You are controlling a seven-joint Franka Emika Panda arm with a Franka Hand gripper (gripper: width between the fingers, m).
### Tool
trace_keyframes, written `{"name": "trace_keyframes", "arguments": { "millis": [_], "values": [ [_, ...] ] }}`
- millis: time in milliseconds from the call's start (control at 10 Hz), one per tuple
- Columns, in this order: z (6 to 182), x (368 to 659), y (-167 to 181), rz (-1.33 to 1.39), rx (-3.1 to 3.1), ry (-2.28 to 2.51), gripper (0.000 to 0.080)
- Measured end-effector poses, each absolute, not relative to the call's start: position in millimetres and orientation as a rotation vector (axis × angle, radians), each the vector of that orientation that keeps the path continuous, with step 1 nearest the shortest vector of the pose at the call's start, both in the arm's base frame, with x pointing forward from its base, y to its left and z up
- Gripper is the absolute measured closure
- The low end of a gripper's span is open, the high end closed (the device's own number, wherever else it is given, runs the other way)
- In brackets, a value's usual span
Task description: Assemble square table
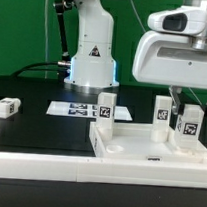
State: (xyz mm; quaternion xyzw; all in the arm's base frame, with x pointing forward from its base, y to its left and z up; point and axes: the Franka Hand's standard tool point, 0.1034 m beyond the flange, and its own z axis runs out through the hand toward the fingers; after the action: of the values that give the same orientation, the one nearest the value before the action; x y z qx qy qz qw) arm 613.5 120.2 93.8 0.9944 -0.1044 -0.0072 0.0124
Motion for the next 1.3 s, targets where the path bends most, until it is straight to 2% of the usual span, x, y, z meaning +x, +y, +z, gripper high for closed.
{"name": "trace_keyframes", "arguments": {
  "millis": [600, 1300],
  "values": [
    [92.6, 614.8, 118.8, 0.051, 2.921, -1.138, 0.0511],
    [92.3, 615.5, 119.2, 0.048, 2.660, -1.698, 0.0509]
  ]
}}
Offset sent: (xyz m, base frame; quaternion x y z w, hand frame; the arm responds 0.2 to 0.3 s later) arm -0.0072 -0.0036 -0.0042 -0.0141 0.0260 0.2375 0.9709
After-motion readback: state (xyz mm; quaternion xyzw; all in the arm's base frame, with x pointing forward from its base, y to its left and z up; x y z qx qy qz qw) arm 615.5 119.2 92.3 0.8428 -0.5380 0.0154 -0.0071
